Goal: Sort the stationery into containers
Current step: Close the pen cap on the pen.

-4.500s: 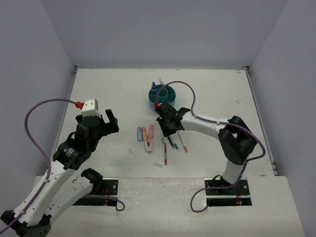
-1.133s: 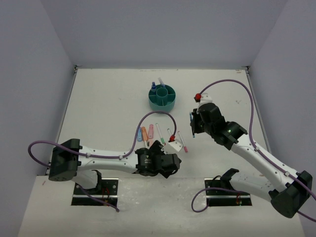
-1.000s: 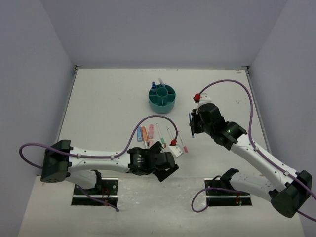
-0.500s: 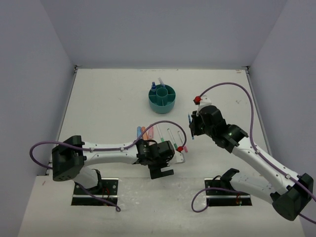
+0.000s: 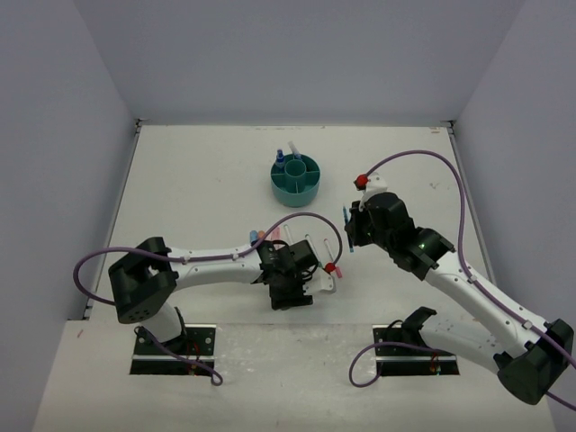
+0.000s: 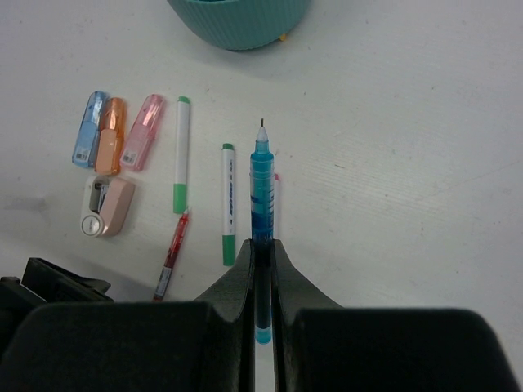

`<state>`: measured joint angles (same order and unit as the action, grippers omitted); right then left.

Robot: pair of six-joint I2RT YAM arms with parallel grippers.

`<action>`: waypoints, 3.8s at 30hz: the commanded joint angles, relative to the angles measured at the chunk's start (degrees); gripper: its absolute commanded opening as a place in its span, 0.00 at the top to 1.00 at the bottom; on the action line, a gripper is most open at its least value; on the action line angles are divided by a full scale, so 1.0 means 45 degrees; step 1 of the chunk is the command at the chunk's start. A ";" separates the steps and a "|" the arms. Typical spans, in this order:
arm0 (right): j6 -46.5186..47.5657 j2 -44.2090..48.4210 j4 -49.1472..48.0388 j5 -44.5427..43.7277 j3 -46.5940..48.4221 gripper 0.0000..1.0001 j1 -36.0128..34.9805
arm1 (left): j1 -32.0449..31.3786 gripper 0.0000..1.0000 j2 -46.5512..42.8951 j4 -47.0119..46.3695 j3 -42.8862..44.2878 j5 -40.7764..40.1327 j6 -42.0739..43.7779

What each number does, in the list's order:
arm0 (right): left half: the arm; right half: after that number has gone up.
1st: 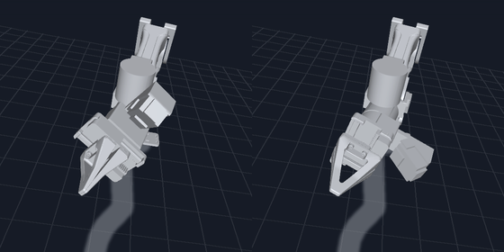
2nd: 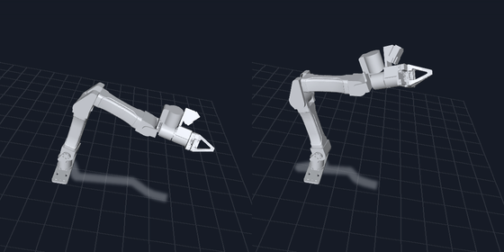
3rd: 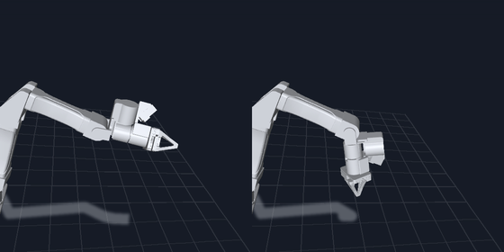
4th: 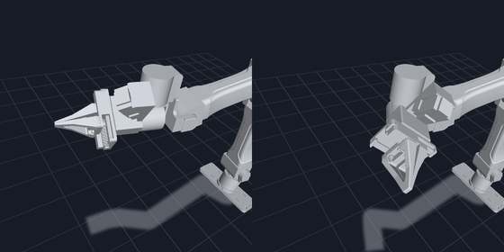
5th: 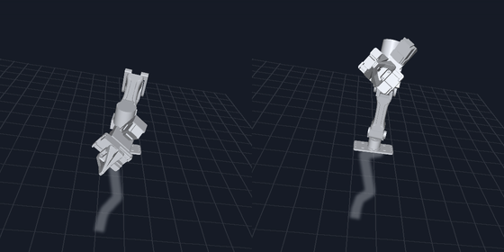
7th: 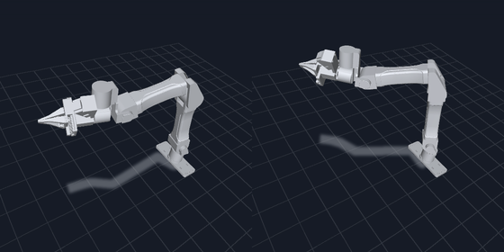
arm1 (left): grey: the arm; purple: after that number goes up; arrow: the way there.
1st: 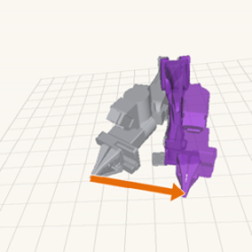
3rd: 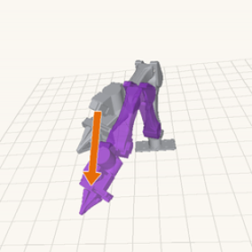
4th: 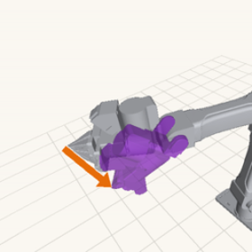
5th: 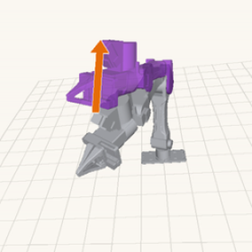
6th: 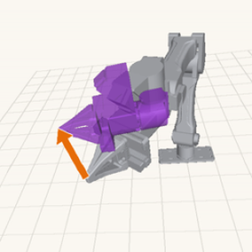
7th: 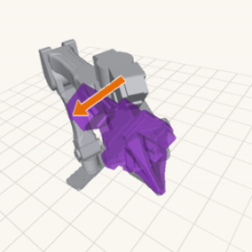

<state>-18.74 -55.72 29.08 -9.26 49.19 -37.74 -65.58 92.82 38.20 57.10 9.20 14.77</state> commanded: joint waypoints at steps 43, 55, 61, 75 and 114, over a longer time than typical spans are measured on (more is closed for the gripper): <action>0.0454 0.0508 -0.0583 0.0807 -0.0267 1.00 0.0046 | 0.0140 1.00 0.2596 -0.1145 -0.0150 0.0123 -0.0059; 0.0384 0.1448 -0.0996 0.0631 -0.0610 1.00 0.0046 | 0.0179 1.00 -0.0071 -0.0990 0.0241 -0.2489 -0.1526; 0.0317 0.1994 -0.1287 0.0382 -0.0824 1.00 0.0046 | 0.0219 1.00 -0.2016 -0.0761 0.0358 -0.3993 -0.2618; -0.1262 0.5663 -0.6133 0.6697 -0.3234 1.00 0.0046 | 0.0765 1.00 -0.5586 -0.1953 0.2171 -0.9303 -0.8866; -0.2599 0.0624 -0.9425 0.5221 -0.1561 1.00 -0.3431 | 0.0765 1.00 -1.0428 -1.0022 -0.2461 -0.8183 -1.3240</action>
<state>-31.30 -52.56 -13.09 15.97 39.01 -52.87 -62.26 44.86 -5.10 45.15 -28.90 -45.87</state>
